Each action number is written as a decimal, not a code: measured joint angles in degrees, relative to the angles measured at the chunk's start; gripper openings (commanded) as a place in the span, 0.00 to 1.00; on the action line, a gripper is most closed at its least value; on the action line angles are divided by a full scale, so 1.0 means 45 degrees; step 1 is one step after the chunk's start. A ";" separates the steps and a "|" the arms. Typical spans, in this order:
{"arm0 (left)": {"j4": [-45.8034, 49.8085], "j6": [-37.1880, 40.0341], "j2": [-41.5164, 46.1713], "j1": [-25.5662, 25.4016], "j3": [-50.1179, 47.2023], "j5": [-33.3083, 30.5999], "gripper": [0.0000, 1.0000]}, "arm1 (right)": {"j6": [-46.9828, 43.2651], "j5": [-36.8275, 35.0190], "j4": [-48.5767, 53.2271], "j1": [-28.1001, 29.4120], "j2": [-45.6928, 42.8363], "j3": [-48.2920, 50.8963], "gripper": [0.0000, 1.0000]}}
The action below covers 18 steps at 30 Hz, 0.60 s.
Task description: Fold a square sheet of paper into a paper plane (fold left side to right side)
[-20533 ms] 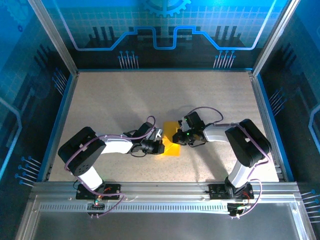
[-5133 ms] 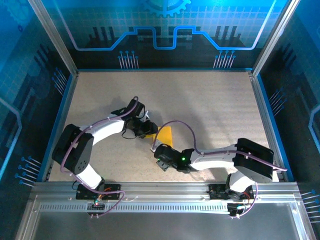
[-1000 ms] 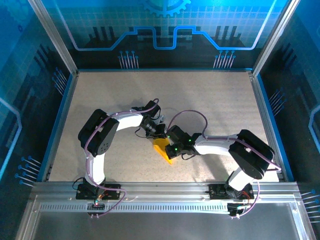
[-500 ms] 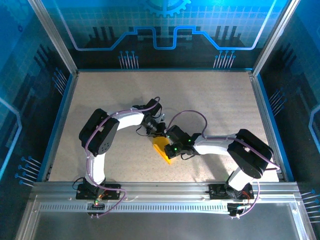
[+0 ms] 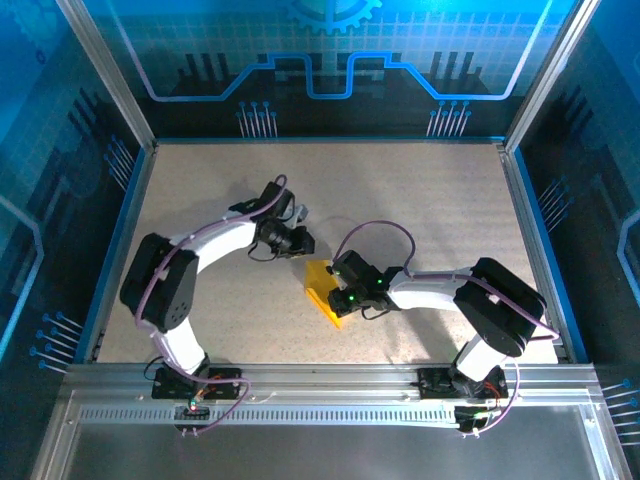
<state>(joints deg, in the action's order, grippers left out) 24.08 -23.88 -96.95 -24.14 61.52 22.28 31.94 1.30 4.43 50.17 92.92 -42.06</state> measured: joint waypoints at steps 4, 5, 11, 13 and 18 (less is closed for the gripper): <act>-0.0874 -0.0520 0.1360 -0.0151 -0.2171 0.0209 0.20 | 0.0000 0.0000 0.0005 0.0000 0.0000 0.0000 0.12; -0.1107 -0.0714 0.1574 -0.0238 -0.2608 0.0301 0.20 | 0.0000 0.0000 0.0005 0.0000 0.0000 0.0000 0.12; -0.2443 -0.1982 0.2079 -0.1457 -0.4061 0.0476 0.19 | 0.0000 0.0000 0.0005 0.0000 0.0000 0.0000 0.12; -0.2759 -0.2302 0.2084 -0.1807 -0.4133 0.0476 0.18 | 0.0000 0.0005 0.0005 0.0000 0.0000 0.0000 0.12; -0.3259 -0.2730 0.1991 -0.2181 -0.4129 0.0461 0.16 | 0.0000 0.0005 0.0005 0.0000 0.0019 0.0000 0.12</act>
<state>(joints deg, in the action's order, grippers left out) 9.41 -36.16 -87.99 -33.95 42.94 24.36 31.94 1.32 4.45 50.17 93.01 -42.06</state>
